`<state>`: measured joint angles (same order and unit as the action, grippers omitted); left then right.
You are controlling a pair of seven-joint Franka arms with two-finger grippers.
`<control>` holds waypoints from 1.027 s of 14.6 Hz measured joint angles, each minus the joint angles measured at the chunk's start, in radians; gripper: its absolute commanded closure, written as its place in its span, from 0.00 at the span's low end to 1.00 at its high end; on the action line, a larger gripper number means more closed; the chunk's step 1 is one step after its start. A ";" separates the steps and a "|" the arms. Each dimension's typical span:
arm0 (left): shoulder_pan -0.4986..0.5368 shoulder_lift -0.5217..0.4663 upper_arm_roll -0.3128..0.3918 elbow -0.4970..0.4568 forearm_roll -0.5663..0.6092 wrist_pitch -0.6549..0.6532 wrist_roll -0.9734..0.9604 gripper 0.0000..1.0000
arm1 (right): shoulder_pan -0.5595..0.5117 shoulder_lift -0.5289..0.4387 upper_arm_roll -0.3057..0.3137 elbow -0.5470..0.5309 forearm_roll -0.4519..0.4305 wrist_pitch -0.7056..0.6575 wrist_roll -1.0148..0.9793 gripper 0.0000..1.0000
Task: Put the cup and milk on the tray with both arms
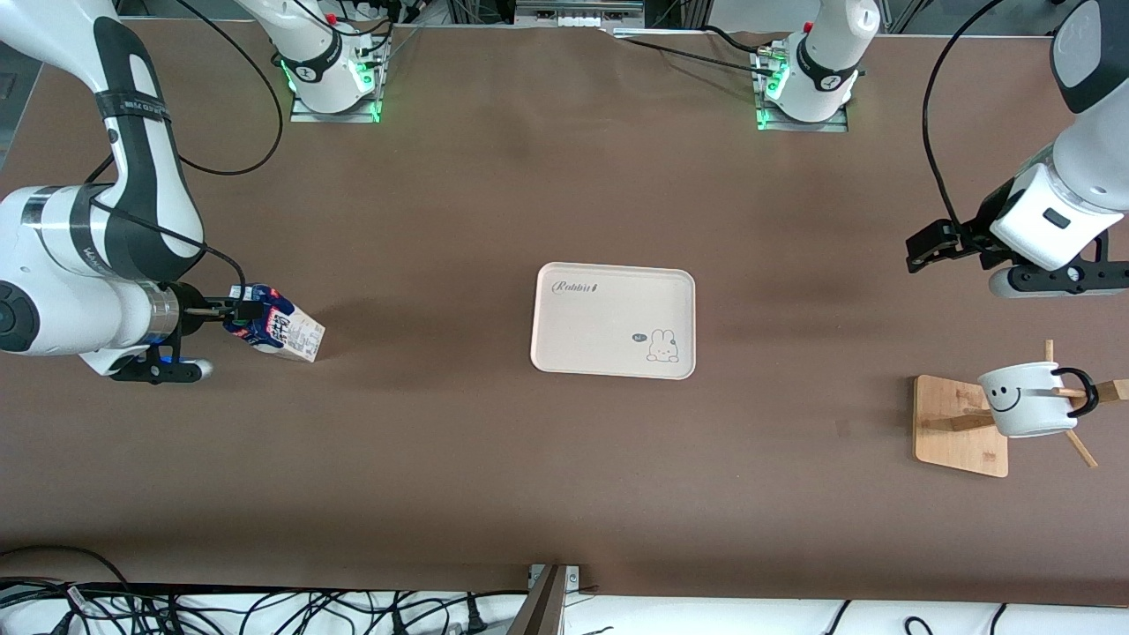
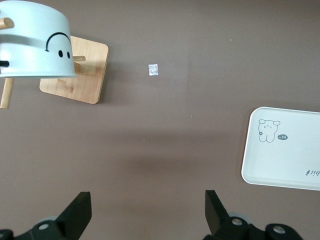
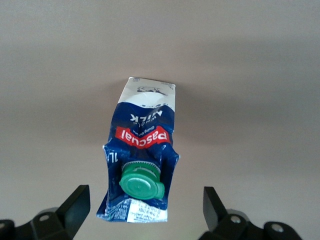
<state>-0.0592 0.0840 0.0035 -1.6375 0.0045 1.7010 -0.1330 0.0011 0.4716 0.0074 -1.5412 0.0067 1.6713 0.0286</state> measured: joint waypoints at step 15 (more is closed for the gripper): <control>0.112 -0.018 -0.067 -0.263 0.001 0.440 0.003 0.00 | -0.001 0.040 -0.001 -0.019 0.000 0.037 0.000 0.00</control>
<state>0.0528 0.0657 -0.0633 -1.9008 0.0051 2.1411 -0.1301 0.0000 0.5118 0.0068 -1.5602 0.0071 1.7084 0.0286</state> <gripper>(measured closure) 0.000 0.000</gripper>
